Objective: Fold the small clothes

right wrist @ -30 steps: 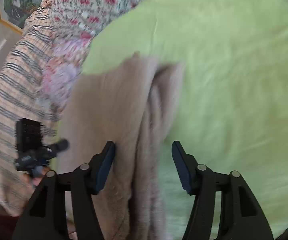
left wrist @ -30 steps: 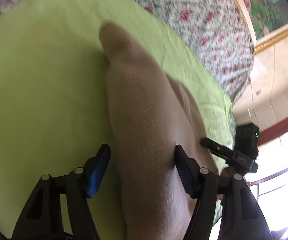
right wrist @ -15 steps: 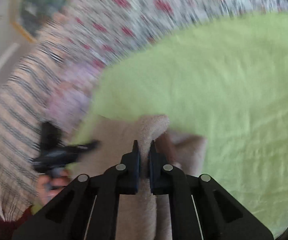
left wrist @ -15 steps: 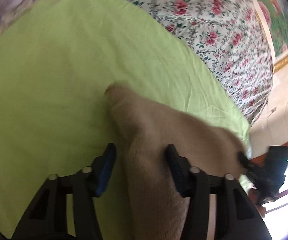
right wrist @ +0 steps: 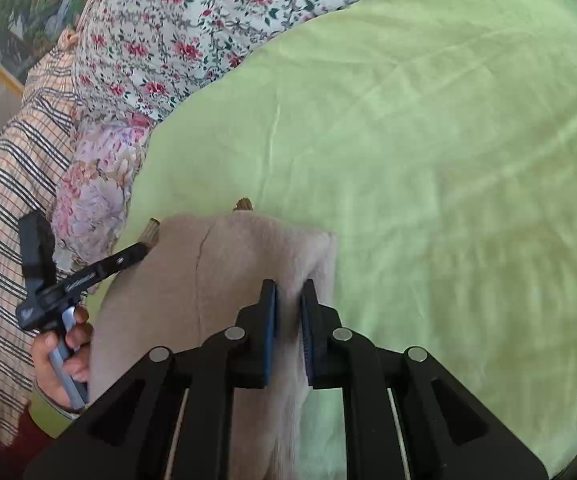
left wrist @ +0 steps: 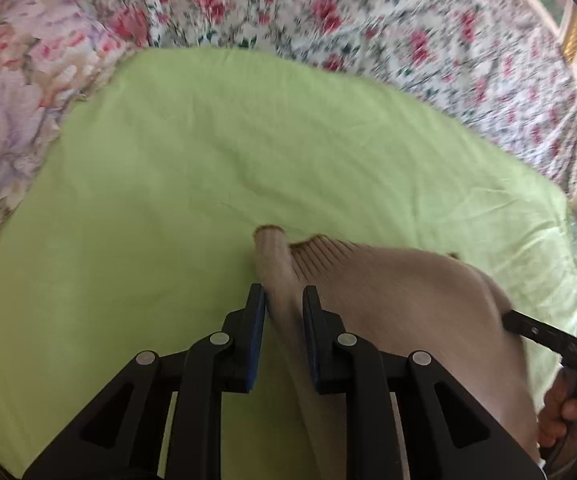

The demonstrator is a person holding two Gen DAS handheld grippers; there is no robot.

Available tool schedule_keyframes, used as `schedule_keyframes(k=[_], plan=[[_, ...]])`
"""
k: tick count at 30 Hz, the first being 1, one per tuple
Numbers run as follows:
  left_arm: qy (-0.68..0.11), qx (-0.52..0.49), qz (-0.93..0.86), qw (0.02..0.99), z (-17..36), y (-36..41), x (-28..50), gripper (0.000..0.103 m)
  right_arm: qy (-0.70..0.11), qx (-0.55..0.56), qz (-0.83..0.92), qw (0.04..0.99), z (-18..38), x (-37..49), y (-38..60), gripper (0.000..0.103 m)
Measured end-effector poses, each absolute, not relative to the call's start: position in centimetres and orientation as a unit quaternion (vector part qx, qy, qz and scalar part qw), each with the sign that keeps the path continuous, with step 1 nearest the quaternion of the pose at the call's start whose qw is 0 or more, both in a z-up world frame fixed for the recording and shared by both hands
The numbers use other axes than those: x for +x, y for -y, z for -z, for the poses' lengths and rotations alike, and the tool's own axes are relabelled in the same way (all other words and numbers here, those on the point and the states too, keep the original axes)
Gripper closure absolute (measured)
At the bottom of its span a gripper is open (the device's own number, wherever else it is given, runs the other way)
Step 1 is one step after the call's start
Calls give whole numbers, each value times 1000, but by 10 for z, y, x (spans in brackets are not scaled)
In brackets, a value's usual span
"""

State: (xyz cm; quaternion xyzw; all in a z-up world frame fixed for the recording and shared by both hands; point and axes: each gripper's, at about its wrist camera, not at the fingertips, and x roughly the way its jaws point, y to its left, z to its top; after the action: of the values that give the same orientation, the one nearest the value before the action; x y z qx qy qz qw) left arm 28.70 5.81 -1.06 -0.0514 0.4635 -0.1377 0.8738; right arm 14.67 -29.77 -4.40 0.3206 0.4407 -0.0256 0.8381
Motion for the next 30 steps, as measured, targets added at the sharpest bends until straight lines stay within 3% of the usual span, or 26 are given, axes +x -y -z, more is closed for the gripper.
schedule_keyframes(k=[7, 8, 10, 12, 18, 28, 29, 30], plan=[[-433, -81, 191, 877, -17, -80, 172, 74, -417, 340, 5, 843, 19, 86, 277, 86], [-431, -75, 196, 878, -19, -81, 153, 72, -416, 339, 3, 844, 17, 75, 271, 83], [-426, -68, 197, 880, -20, -83, 118, 69, -414, 337, -2, 846, 12, 56, 261, 58], [-423, -69, 204, 880, -19, -87, 83, 63, -410, 327, -8, 852, 7, 36, 250, 52], [-433, -75, 214, 872, 6, -91, 4, 44, -440, 288, -21, 850, 10, -4, 220, 52], [-447, -10, 172, 878, 41, -61, 5, 44, -444, 300, -39, 843, 28, 2, 205, 53], [-448, 0, 157, 880, 44, -59, 10, 45, -445, 301, -41, 842, 29, 3, 204, 58], [-448, 6, 141, 883, 47, -58, 11, 53, -448, 299, -40, 841, 29, 6, 203, 80]])
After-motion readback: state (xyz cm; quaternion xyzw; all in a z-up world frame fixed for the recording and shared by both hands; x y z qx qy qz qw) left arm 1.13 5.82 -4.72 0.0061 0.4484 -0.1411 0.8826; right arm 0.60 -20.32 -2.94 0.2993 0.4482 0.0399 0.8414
